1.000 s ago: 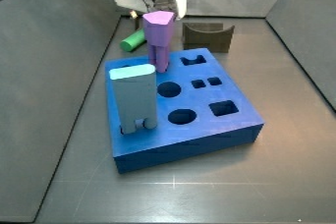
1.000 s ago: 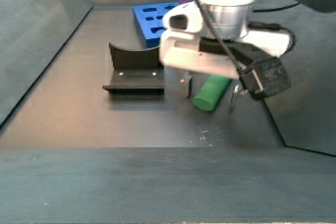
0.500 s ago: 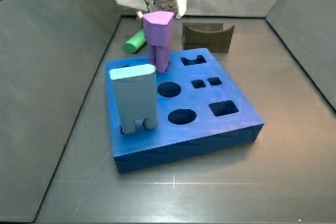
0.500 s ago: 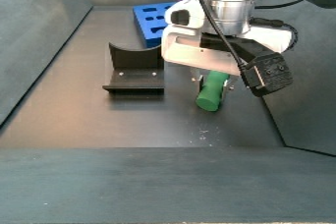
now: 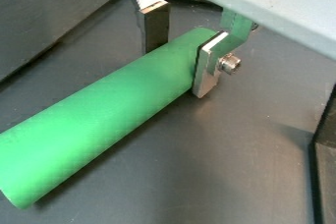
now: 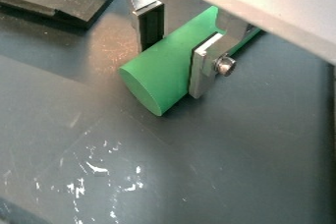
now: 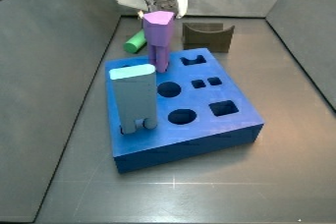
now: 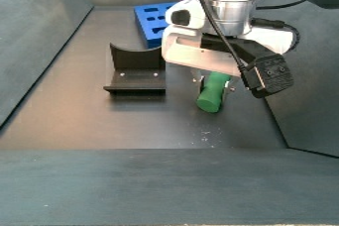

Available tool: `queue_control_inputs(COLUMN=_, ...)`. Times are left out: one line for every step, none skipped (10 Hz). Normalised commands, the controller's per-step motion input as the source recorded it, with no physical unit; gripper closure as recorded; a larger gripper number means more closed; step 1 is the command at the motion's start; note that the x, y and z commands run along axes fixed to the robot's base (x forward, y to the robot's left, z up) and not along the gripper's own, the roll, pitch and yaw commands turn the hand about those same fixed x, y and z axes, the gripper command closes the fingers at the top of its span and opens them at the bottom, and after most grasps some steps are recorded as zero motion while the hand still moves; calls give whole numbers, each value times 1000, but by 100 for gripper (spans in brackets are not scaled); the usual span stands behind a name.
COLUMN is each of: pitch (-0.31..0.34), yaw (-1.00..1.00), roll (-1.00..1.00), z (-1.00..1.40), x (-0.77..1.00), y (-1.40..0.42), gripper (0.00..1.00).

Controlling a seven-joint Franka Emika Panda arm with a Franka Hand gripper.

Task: Pick up the oval object. Move up. Place the oval object on the fixture. Regrasp the oval object. Move to above the board. Insert the oval object.
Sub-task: Pick up the oval object, then move up.

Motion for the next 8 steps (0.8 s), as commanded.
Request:
queue_control_inputs(pitch=0, yaw=0, roll=0, z=0, x=0, y=0, gripper=100)
queue_control_inputs(pitch=0, yaw=0, roll=0, z=0, x=0, y=0, gripper=100)
queue_control_inputs(pitch=0, yaw=0, roll=0, z=0, x=0, y=0, gripper=100)
queue_control_inputs(pitch=0, yaw=0, roll=0, z=833, x=0, y=0, gripper=100)
queue_control_inputs(pitch=-6, yaw=22, roll=19, z=819, x=37, y=77, gripper=100)
queue_control_inputs(pitch=18, yaw=19, roll=20, z=760, x=21, y=75, gripper=100)
queue_control_inputs(pitch=53, yaw=-1, roll=29, z=560, x=5, y=36, gripper=100)
queue_control_inputs(pitch=57, yaw=-9, roll=37, z=470, x=-4, y=24, gripper=100)
